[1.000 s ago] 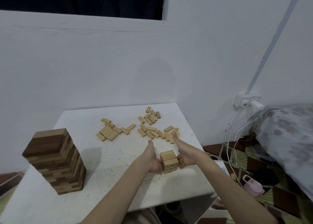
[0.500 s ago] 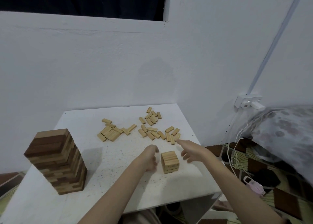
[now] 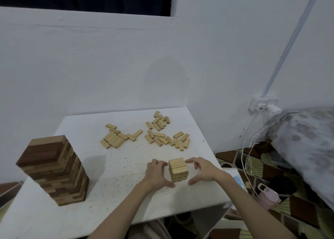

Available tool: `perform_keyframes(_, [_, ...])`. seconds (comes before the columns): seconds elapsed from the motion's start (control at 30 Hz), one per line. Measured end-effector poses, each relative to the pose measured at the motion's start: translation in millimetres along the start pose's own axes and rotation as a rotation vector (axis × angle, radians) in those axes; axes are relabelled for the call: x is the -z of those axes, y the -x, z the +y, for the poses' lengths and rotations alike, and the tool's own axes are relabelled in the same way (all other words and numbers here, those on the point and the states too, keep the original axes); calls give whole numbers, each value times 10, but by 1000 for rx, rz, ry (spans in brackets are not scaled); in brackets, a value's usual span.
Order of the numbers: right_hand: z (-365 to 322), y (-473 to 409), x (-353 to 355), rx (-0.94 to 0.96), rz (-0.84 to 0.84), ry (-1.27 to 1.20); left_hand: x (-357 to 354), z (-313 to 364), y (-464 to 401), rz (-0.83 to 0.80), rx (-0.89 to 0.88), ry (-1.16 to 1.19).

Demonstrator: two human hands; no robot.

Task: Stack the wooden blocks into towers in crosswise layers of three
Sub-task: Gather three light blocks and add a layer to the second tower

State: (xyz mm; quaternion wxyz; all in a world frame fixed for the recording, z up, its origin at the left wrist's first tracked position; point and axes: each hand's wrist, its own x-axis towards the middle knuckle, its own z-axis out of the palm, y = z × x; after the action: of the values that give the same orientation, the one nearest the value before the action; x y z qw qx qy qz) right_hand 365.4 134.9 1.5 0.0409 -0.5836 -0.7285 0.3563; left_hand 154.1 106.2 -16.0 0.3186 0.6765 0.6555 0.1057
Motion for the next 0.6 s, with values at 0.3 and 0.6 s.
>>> perform_keyframes(0.3, [30,-118,-12,42,-14,15,-46,-34,-43,50,-21,56])
perform_keyframes(0.6, [46,-157,-19,87,-9,26,-72,-42,-50,81,-26,72])
